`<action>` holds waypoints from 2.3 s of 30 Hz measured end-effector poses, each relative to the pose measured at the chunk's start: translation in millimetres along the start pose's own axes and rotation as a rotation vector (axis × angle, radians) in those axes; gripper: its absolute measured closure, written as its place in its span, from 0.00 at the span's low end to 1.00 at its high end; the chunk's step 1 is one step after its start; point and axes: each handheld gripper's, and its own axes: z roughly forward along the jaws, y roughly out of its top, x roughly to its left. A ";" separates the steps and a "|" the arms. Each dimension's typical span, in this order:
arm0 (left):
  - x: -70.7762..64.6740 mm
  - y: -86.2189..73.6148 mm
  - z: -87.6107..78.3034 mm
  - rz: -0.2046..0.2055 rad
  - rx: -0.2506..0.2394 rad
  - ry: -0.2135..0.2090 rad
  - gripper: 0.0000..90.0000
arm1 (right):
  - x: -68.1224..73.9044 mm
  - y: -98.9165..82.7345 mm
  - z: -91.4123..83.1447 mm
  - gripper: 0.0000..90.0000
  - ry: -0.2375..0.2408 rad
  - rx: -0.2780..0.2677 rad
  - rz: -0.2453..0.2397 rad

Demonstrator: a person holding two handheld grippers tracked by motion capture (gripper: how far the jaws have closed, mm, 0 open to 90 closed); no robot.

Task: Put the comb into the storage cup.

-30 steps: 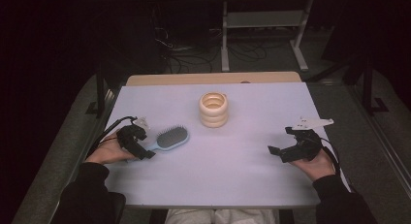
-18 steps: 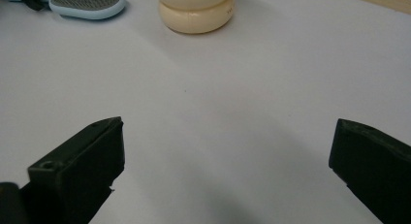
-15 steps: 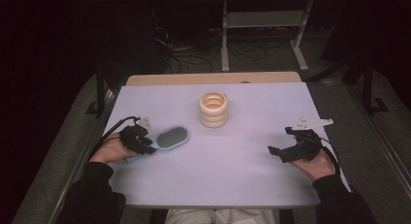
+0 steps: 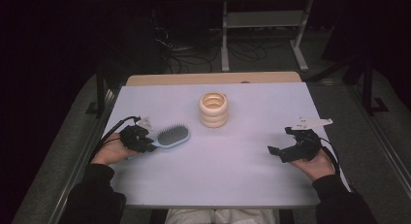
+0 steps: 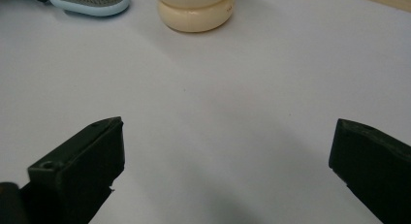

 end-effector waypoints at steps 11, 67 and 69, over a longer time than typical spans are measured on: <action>-5.3 -0.3 -11.3 0.023 -0.043 0.037 0.78 | 0.1 0.1 -0.5 0.00 -0.002 -0.002 0.000; -33.5 89.1 -76.8 0.208 -0.204 0.115 0.78 | -5.2 19.3 -15.3 0.00 0.005 -0.086 -0.003; -35.6 94.9 -78.8 0.217 -0.230 0.107 0.78 | -5.9 22.2 -16.8 0.00 0.013 -0.093 -0.003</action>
